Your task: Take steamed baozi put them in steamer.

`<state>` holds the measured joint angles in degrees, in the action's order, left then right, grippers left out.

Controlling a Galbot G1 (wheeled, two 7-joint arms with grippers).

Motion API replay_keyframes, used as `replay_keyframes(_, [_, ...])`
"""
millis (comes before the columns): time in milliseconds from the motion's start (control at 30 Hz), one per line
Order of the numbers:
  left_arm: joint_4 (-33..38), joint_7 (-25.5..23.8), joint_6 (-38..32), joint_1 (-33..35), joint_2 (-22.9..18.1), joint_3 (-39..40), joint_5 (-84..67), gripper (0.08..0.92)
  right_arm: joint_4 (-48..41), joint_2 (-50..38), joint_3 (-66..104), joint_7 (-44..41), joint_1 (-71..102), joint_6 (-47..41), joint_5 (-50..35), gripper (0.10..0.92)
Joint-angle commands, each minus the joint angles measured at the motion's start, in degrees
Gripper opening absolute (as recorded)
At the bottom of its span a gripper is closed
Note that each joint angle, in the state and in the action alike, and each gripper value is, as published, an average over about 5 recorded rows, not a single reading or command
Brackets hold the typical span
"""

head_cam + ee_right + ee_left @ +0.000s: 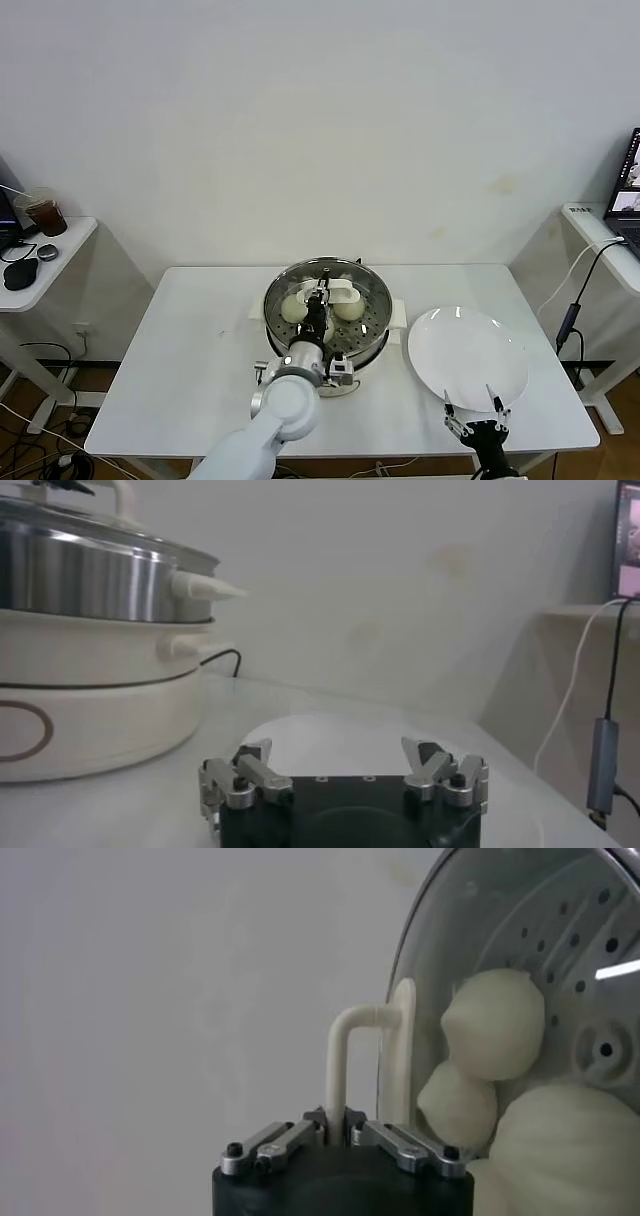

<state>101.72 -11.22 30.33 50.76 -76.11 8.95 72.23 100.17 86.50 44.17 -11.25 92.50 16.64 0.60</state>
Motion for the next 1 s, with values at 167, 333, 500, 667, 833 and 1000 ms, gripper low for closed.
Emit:
replay_keyframes(167, [16.9,4.8,-3.3,12.7,5.0,-6.0,-16.2,0.467,0.1,0.3,0.3,0.0,0.1,0.0,0.3,0.823])
replay_keyframes(333, [25.2,13.1,-11.0,25.6,8.2,-14.2,-35.0,0.614,0.3,0.3,0.2,0.0,0.3,-0.1,0.6,0.823])
replay_keyframes(500, [30.7,21.3,-27.8,42.8,6.6,-28.4,-59.0,0.751,0.9,0.3,-0.3,0.0,0.7,-0.1,0.3,0.823])
replay_keyframes(667, [34.9,24.5,-37.3,59.0,4.2,-39.3,-73.1,0.819,3.1,-0.9,-1.2,-0.5,2.6,-2.0,-3.0,0.823])
replay_keyframes(833, [31.3,25.7,-38.7,64.9,1.8,-41.4,-88.4,0.823,6.6,-3.8,-2.8,-0.7,5.6,-5.5,-7.0,0.823])
replay_keyframes(1000, [22.7,23.8,-41.9,63.8,0.1,-41.9,-91.1,0.823,8.4,-5.5,-3.7,-1.0,7.3,-6.8,-8.1,0.823])
